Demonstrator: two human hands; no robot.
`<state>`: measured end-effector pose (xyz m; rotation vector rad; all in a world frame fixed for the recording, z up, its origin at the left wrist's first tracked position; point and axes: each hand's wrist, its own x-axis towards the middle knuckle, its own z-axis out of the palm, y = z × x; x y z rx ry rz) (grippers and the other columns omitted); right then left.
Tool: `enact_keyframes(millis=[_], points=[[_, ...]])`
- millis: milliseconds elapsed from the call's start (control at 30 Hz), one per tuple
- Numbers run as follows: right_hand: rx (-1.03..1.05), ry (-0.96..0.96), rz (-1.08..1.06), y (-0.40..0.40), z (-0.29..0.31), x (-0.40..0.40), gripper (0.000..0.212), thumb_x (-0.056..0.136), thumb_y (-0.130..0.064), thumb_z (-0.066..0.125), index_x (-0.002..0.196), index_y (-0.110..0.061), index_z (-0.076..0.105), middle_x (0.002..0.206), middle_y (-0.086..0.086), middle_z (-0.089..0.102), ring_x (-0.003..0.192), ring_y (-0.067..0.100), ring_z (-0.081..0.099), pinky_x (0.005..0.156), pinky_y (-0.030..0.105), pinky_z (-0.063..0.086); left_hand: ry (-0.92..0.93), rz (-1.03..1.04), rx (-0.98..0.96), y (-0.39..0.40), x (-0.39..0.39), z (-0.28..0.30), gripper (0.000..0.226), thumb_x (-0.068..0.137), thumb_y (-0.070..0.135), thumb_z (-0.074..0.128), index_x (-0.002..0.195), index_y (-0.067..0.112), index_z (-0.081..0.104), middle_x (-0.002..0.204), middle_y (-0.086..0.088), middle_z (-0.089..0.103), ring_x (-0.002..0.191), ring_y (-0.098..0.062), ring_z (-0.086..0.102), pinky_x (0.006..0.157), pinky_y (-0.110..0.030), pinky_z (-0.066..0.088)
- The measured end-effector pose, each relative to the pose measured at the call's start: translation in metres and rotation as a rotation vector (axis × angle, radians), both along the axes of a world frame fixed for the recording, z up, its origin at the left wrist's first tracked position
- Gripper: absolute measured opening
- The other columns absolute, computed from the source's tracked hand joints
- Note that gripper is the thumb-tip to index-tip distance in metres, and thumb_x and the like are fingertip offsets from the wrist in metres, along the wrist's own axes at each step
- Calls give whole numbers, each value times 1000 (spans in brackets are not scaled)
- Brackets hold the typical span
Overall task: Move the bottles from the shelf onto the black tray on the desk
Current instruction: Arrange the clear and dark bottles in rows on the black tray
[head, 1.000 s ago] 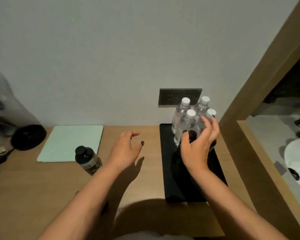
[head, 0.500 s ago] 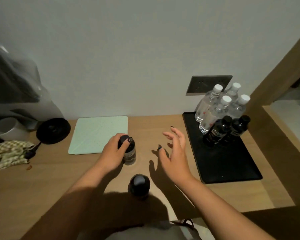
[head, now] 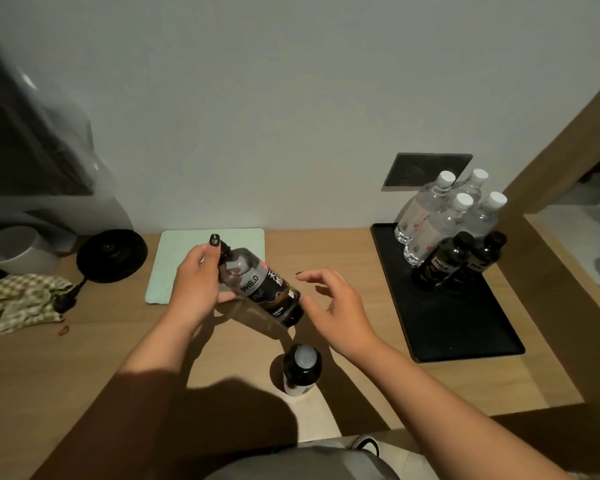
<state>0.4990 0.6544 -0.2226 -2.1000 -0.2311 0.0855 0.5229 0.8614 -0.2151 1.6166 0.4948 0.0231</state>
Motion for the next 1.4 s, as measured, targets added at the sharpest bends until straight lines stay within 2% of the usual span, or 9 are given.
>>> enact_keyframes(millis=[367, 500, 600, 700, 800, 900, 1133, 1267, 1400], points=[[-45, 31, 94, 5, 5, -2, 74, 63, -40, 80, 129, -35, 46, 118, -19, 57, 109, -1, 55, 91, 25, 52, -50, -226, -39, -27, -18, 46, 31, 92, 45, 51, 110, 23, 63, 106, 0, 70, 100, -18, 68, 80, -43, 59], [16, 89, -43, -21, -9, -14, 60, 62, -33, 81, 115, -33, 55, 107, -13, 64, 101, 1, 60, 86, 30, 55, -9, -592, -15, -43, -29, 27, 82, 71, 47, 70, 142, 29, 35, 132, 16, 49, 115, -1, 53, 91, -18, 47], [94, 149, -189, -38, -17, -23, 54, 64, -26, 82, 111, -28, 56, 102, -10, 66, 96, 1, 62, 80, 23, 52, 148, -875, 0, -47, -35, -6, 114, 49, 49, 86, 144, 36, 25, 144, 14, 36, 134, -9, 37, 110, -30, 36], [111, 183, -283, -53, -19, -29, 52, 65, -26, 82, 109, -31, 56, 101, -12, 65, 95, 2, 61, 76, 17, 49, 269, -1053, 88, -48, -56, -40, 110, 52, 36, 88, 143, 37, 27, 146, 13, 37, 139, -13, 34, 114, -35, 31], [120, 222, -308, -64, -21, -37, 51, 66, -23, 81, 110, -30, 56, 100, -13, 65, 93, 0, 61, 68, 12, 47, 247, -898, 222, -60, -81, -57, 95, 57, 28, 86, 137, 36, 34, 123, 22, 48, 114, -1, 51, 92, -14, 45], [143, 265, -349, -71, -25, -47, 49, 66, -20, 82, 109, -26, 59, 97, -9, 68, 89, 2, 64, 67, 12, 48, 251, -598, -18, -73, -86, -66, 72, 63, -4, 82, 116, 28, 45, 108, 17, 54, 105, -7, 56, 66, -10, 48], [182, 354, -363, -88, -31, -64, 49, 66, -20, 83, 109, -27, 61, 99, -6, 70, 91, 7, 66, 72, 21, 53, 379, -308, -487, -82, -67, -56, 39, 71, 9, 73, 106, 19, 57, 114, -11, 64, 97, -24, 65, 68, -30, 51], [236, 365, -374, -98, -23, -67, 44, 69, -12, 81, 108, -24, 62, 97, -4, 71, 86, 4, 67, 66, 15, 53, 553, -170, -976, -105, -66, -34, 53, 73, 30, 68, 119, 7, 55, 107, -25, 67, 95, -38, 65, 80, -50, 49], [259, 342, -404, -112, -16, -66, 42, 71, -11, 79, 107, -24, 61, 94, -6, 70, 83, -3, 66, 65, 12, 50, 388, -222, -1053, -135, -56, -13, 50, 74, 39, 63, 112, 7, 61, 92, -19, 70, 78, -30, 67, 78, -43, 51]])
